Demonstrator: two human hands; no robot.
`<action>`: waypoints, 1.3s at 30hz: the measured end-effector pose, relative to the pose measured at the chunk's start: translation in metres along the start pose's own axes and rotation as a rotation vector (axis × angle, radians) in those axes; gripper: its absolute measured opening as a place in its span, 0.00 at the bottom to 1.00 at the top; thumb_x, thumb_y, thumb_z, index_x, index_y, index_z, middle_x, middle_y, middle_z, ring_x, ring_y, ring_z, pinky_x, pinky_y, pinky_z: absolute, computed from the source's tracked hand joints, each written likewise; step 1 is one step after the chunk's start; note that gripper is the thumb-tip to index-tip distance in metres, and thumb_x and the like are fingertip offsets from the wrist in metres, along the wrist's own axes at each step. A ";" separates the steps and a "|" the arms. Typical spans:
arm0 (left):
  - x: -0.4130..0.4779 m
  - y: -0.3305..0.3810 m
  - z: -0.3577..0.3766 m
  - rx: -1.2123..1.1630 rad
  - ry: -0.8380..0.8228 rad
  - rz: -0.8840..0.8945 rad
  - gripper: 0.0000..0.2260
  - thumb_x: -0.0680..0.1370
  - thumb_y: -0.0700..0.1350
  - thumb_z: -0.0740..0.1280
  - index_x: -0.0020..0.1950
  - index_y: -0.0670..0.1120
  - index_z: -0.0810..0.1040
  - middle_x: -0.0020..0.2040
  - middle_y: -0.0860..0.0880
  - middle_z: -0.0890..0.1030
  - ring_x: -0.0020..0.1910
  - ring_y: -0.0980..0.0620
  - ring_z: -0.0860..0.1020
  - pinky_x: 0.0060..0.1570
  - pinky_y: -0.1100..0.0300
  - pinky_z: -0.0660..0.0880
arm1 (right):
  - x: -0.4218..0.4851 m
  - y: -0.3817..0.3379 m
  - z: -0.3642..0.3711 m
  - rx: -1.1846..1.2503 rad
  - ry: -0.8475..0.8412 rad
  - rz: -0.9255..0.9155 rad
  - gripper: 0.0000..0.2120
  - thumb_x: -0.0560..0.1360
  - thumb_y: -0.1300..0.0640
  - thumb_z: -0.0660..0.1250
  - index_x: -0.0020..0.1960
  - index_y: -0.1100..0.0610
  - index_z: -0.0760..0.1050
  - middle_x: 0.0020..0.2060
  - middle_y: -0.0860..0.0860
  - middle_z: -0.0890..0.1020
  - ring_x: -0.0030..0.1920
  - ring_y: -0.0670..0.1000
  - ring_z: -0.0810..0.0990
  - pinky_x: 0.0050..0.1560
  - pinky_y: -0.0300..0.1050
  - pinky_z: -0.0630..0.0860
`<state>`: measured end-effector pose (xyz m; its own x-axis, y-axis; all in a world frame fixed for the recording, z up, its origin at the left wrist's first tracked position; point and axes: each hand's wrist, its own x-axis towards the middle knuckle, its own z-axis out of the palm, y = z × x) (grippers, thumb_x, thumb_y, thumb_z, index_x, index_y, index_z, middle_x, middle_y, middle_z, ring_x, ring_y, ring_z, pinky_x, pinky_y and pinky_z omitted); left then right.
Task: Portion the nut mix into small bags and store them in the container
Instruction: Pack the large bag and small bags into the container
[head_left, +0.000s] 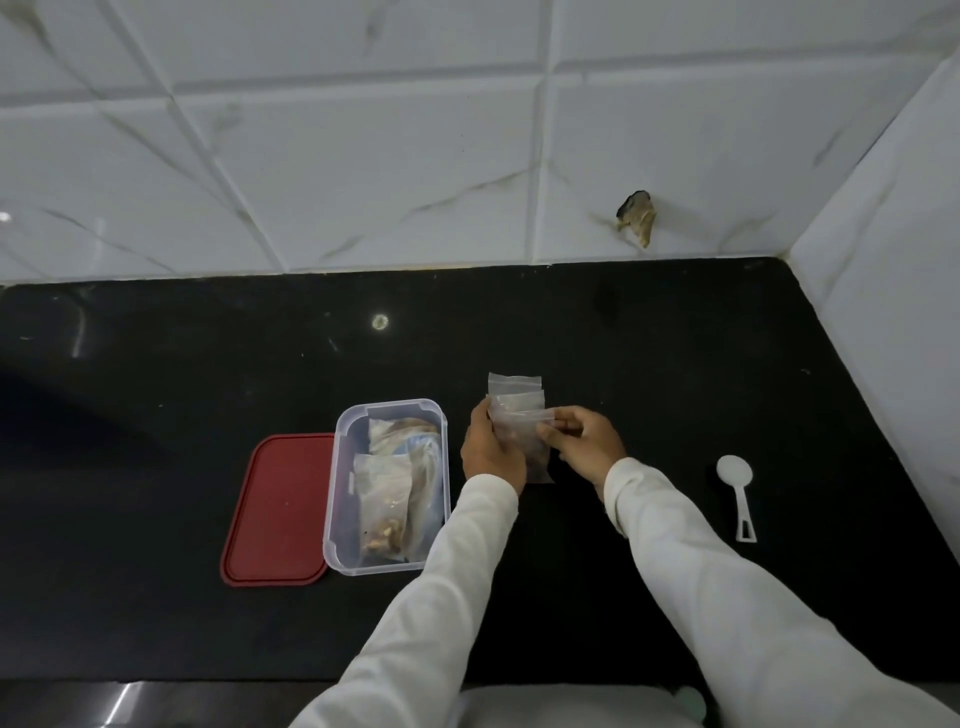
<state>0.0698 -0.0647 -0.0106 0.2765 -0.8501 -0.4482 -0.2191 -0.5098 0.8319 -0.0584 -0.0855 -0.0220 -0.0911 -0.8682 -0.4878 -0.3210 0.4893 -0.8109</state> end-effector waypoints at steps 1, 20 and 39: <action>0.001 -0.002 0.000 -0.009 0.007 0.001 0.24 0.78 0.35 0.63 0.71 0.54 0.67 0.62 0.49 0.77 0.60 0.48 0.77 0.61 0.50 0.77 | 0.000 0.000 0.000 0.005 -0.016 0.006 0.15 0.73 0.53 0.72 0.59 0.50 0.77 0.49 0.44 0.81 0.50 0.43 0.78 0.59 0.47 0.76; -0.007 -0.016 0.000 0.018 0.045 0.149 0.05 0.79 0.44 0.66 0.47 0.54 0.73 0.48 0.51 0.81 0.49 0.52 0.79 0.54 0.54 0.78 | -0.023 0.012 -0.008 0.071 -0.034 -0.036 0.05 0.75 0.57 0.67 0.47 0.49 0.81 0.43 0.45 0.85 0.49 0.47 0.82 0.47 0.42 0.75; -0.043 0.020 -0.016 -0.298 0.009 0.109 0.05 0.80 0.49 0.66 0.44 0.54 0.78 0.45 0.54 0.83 0.47 0.54 0.81 0.48 0.59 0.80 | -0.084 -0.016 -0.001 0.276 0.102 -0.161 0.10 0.77 0.45 0.66 0.51 0.51 0.77 0.47 0.45 0.82 0.49 0.45 0.82 0.47 0.44 0.80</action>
<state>0.0688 -0.0362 0.0307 0.2748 -0.8956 -0.3497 0.0355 -0.3540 0.9346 -0.0463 -0.0209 0.0324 -0.1585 -0.9331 -0.3229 -0.0725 0.3372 -0.9386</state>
